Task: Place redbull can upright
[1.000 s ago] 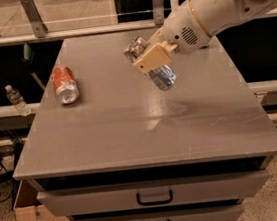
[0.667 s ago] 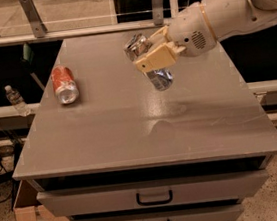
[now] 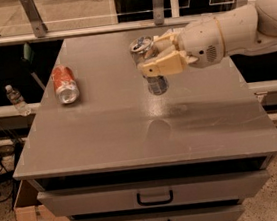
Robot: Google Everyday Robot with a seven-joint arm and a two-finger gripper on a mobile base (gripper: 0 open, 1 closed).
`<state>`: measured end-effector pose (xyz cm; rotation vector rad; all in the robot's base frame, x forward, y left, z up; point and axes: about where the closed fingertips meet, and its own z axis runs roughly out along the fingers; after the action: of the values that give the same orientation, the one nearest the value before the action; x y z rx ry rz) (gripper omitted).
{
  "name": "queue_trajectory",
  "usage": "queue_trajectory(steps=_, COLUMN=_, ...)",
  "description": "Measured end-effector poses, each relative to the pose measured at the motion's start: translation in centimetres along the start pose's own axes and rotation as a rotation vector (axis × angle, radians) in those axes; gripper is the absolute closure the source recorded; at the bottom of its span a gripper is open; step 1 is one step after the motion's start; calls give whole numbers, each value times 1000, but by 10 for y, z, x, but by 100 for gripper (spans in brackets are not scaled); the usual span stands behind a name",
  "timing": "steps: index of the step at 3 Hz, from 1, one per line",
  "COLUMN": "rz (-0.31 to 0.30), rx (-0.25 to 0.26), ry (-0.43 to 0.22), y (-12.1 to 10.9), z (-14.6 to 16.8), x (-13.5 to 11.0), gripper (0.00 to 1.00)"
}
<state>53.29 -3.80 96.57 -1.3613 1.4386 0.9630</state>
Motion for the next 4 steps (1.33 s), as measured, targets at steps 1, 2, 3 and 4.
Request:
queue_trajectory(steps=1, rz=-2, rx=-46, ry=-113, y=2, z=-1, x=12, gripper=100)
queue_trajectory(steps=2, rz=2, rx=-80, ry=-175, y=5, z=4, x=26, gripper=100)
queue_trajectory(steps=3, rz=19, rx=-114, ry=-191, y=9, z=10, x=43, gripper=75)
queue_trajectory(steps=4, rz=26, rx=-146, ry=-190, y=14, z=14, x=52, gripper=51)
